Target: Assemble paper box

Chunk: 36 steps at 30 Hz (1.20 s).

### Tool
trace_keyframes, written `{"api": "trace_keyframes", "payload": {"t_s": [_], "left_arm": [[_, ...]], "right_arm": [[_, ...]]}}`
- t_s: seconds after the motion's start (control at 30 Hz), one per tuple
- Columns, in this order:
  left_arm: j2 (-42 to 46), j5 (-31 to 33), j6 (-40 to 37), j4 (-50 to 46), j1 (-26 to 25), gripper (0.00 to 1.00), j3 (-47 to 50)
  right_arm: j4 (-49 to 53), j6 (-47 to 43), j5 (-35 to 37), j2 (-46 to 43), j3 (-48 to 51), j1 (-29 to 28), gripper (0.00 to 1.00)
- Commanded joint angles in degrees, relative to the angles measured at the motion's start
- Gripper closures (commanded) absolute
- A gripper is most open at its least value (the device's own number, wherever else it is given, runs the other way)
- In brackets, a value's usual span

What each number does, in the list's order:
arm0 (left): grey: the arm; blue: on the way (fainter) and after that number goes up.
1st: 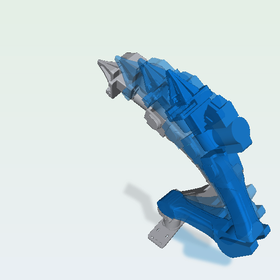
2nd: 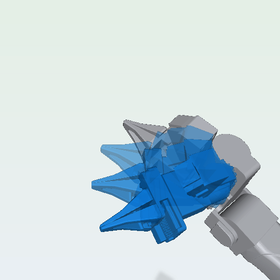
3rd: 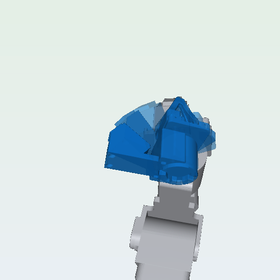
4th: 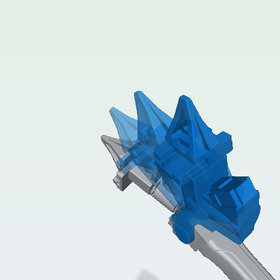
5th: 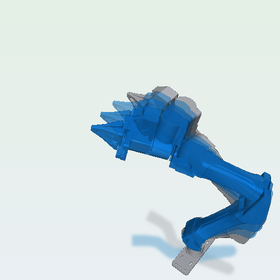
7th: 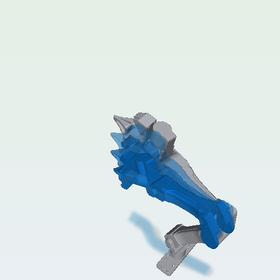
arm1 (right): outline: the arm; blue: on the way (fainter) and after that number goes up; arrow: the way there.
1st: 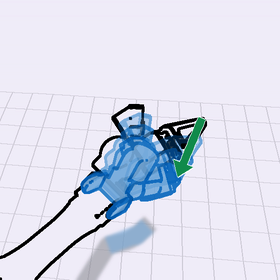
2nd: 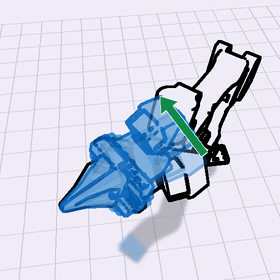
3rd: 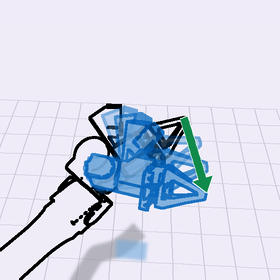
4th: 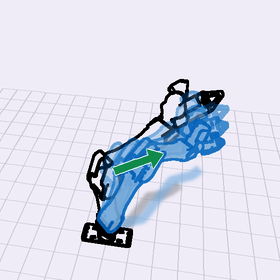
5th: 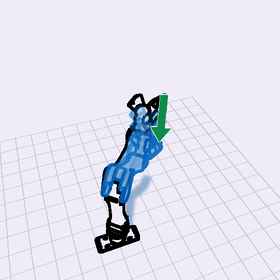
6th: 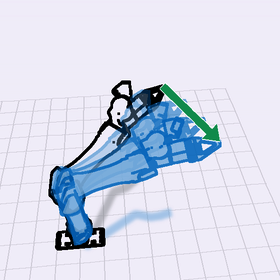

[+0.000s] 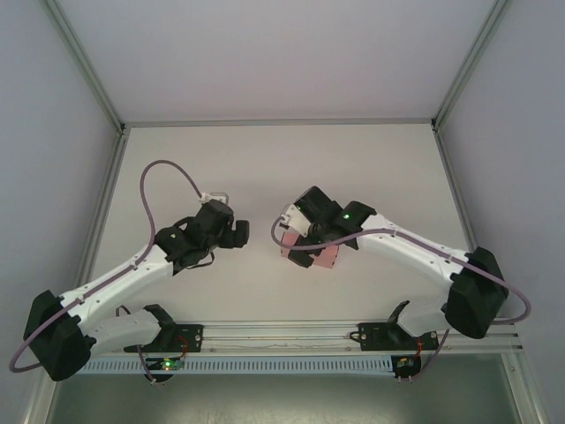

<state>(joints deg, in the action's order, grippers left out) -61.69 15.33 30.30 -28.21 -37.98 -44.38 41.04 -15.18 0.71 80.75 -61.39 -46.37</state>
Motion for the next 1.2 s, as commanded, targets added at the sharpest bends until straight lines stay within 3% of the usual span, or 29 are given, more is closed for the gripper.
{"api": "trace_keyframes", "payload": {"t_s": [0.0,0.13,0.2,0.37,0.57,0.83,0.97,1.17], "left_arm": [[2.89,2.86,1.37,-2.04,0.96,0.00,1.77],[4.93,3.57,1.07,-2.18,1.16,0.00,2.80],[5.60,3.57,0.90,-2.20,1.26,0.00,3.22],[7.01,3.83,1.16,-2.73,1.24,0.00,3.84],[8.87,4.49,1.34,-3.17,1.33,0.00,4.67],[10.65,5.57,1.49,-2.97,1.37,0.00,5.38],[11.58,5.92,1.71,-3.00,1.33,0.00,5.85],[12.61,6.12,2.29,-3.48,1.33,0.00,6.40]], "right_arm": [[5.46,-5.58,4.13,2.98,-1.83,-0.21,0.02],[5.90,-7.50,2.39,5.70,-1.86,-0.17,0.02],[6.08,-7.54,3.09,6.95,-2.09,-0.21,0.08],[6.58,-8.15,4.30,9.16,-2.95,-0.14,0.36],[4.22,-6.48,11.75,8.00,-3.48,-0.82,0.55],[-2.88,-8.70,26.51,6.82,-3.31,-3.09,0.58],[-15.24,-15.88,38.49,8.77,-1.04,-3.76,0.61],[-40.87,-34.30,40.07,12.86,7.19,-4.40,0.60]]}}
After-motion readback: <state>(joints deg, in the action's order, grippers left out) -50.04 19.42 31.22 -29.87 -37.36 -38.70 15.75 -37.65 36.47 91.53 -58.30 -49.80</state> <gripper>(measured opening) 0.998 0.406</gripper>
